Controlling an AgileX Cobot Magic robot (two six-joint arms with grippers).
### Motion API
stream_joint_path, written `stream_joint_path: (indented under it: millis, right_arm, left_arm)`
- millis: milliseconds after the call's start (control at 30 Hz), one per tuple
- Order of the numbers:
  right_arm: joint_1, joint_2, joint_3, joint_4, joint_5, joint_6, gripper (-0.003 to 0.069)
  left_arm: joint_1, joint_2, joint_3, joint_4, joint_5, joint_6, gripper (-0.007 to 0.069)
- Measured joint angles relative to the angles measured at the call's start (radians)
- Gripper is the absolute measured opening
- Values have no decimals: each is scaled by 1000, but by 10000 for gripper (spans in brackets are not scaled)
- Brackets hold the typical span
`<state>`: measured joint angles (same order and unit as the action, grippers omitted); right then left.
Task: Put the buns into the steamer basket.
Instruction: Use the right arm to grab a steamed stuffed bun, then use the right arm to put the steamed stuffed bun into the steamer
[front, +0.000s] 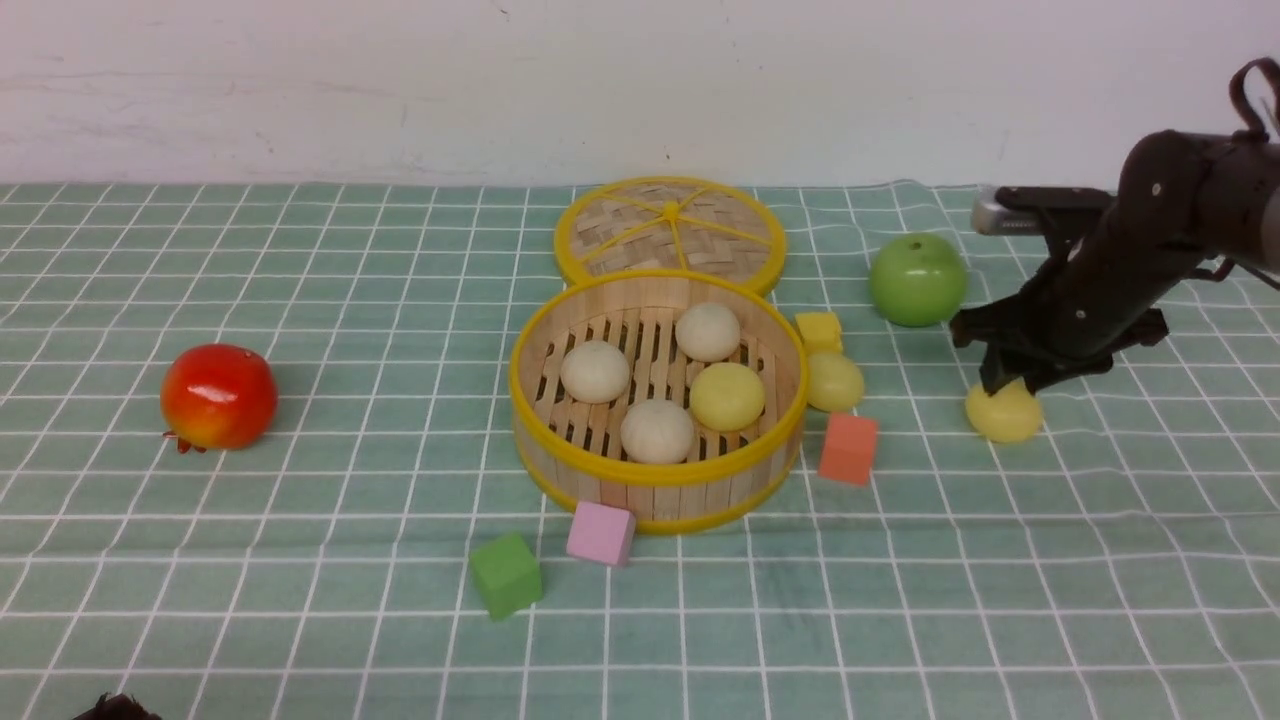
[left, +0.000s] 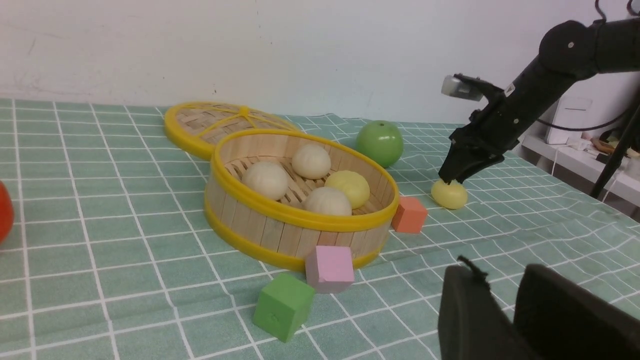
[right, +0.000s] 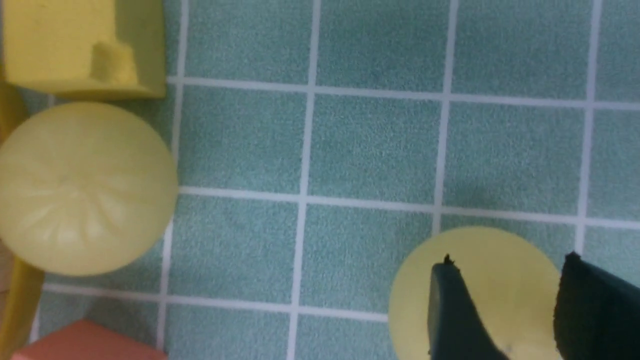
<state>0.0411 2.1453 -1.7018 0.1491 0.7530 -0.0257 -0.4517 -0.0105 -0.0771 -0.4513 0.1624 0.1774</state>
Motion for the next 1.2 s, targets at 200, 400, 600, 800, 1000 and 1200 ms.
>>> stream_joint_path:
  millis: [200,400,600,800,1000,1200]
  right_arm:
    - [0,21,0,0,-28,-24,258]
    - [0,13,0,14,0,-72,70]
    - [14,-69,0,114,34,-163,-1]
    - [159,-187,-21,344,-46,-348,0]
    - [317,-135,-96,442,-164,-495,2]
    - [379,7,-206,448,-227,-522,6]
  left_arm:
    - [0,0,0,0,0,0,152]
    - [0,0,0,0,0,0,155]
    - [0,0,0,0,0,0,160]
    - [0,0,0,0,0,0,165]
    - [0,0,0,0,0,0,165]
    - [0,0,0,0,0,0,166]
